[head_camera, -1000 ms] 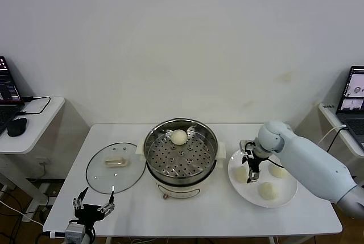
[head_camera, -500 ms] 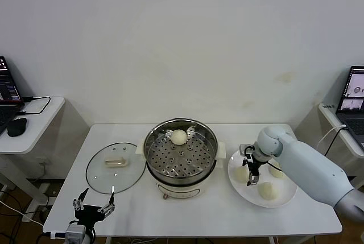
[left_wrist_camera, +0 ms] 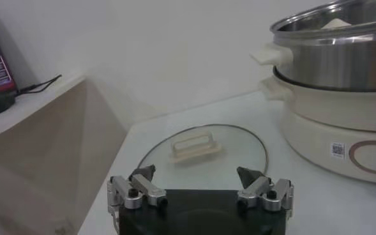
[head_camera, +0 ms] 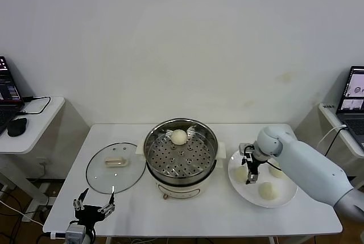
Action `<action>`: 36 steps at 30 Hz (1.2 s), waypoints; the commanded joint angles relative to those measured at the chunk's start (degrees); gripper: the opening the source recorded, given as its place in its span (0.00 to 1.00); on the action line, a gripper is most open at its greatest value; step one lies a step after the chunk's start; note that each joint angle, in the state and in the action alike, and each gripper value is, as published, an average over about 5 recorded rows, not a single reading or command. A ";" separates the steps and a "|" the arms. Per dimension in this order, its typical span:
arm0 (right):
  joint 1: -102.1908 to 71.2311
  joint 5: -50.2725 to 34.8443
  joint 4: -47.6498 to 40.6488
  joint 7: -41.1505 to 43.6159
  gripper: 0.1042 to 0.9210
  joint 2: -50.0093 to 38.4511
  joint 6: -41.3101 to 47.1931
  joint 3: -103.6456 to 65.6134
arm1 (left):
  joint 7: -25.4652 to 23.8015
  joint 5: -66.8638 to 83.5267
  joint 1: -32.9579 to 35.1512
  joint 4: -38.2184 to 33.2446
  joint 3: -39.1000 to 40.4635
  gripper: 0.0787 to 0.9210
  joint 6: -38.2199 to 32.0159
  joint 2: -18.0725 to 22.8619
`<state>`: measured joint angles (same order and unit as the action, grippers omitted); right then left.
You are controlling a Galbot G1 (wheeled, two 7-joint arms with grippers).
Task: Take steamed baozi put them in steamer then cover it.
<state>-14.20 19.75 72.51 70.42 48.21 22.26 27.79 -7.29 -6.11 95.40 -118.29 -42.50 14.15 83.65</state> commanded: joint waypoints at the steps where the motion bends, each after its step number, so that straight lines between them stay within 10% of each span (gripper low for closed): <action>1: -0.04 -0.40 0.21 0.13 0.69 -0.44 0.08 -0.25 | 0.01 -0.01 -0.01 -0.05 0.05 0.88 -0.01 0.00; 21: 30.86 -19.98 11.08 6.22 0.61 -11.09 5.26 13.70 | -0.02 -0.04 -0.79 -0.69 0.89 0.88 0.01 -0.04; 36: 49.63 -34.60 5.01 7.60 0.61 7.75 11.22 26.37 | -0.20 0.76 -0.97 -3.12 0.72 0.88 0.21 -0.16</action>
<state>24.24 -6.45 79.53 77.11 46.39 30.47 47.43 -7.48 -5.48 94.40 -120.94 -41.79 14.34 83.53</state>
